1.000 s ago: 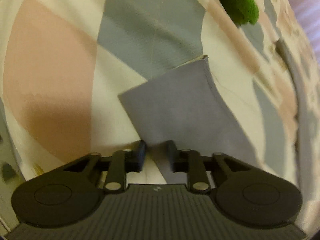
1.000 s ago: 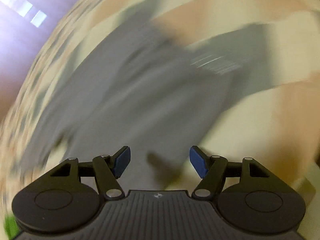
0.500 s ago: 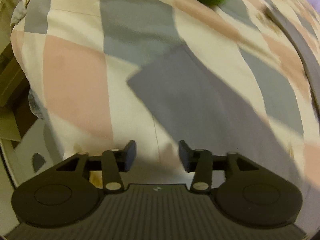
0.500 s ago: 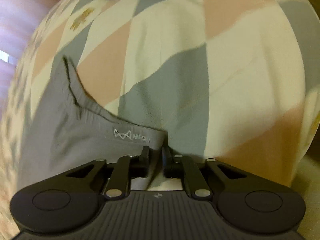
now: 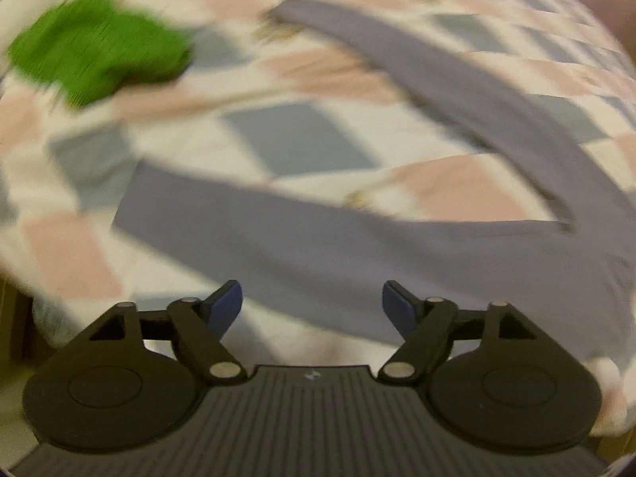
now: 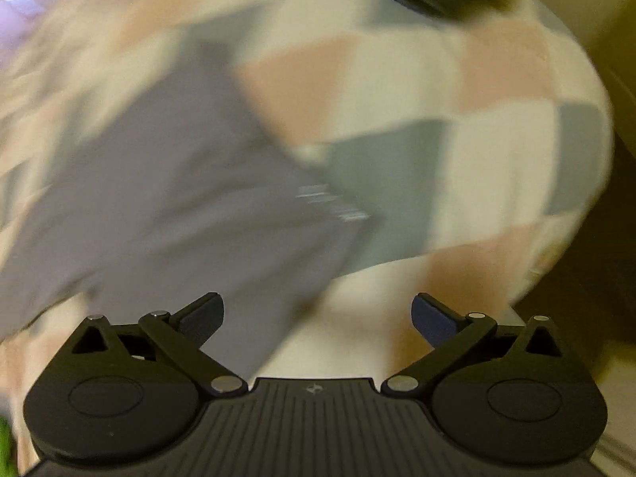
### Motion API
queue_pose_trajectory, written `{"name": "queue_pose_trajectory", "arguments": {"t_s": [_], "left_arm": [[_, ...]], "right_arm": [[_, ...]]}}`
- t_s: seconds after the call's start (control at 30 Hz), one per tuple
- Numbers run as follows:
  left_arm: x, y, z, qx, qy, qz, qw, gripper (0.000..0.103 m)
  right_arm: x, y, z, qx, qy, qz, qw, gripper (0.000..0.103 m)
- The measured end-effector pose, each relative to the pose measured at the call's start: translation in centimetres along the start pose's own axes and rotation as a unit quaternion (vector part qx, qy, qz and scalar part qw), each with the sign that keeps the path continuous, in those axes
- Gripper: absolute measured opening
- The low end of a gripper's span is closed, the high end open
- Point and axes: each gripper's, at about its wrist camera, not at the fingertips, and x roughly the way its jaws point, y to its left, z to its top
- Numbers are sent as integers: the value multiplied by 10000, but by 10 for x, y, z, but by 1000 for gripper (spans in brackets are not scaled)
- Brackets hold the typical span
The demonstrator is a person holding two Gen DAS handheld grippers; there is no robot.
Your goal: Fold clothes
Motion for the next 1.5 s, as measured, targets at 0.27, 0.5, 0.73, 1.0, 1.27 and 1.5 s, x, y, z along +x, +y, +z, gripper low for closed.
{"name": "queue_pose_trajectory", "arguments": {"t_s": [0.27, 0.5, 0.73, 1.0, 1.27, 1.5], "left_arm": [[-69, 6, -26, 1192, -727, -677, 9879, 100], [-93, 73, -69, 1278, -665, -640, 9875, 102], [-132, 95, -91, 1455, -1007, -628, 9822, 102], [-170, 113, -107, 1399, -1545, -694, 9756, 102], [-180, 118, -117, 1468, -1606, -564, 9744, 102], [-182, 115, -128, 1597, -1577, -551, 9729, 102]], "right_arm": [[-74, 80, -113, -935, -802, 470, 9913, 103], [-123, 118, -232, -1603, -1120, 505, 9794, 103], [-174, 124, -287, -1785, -1516, 249, 9719, 103], [-198, 134, -301, -1849, -1721, 365, 9669, 103], [-197, 127, -314, -1794, -1554, 428, 9705, 103], [-199, 115, -323, -1631, -1468, 428, 9747, 103]]}}
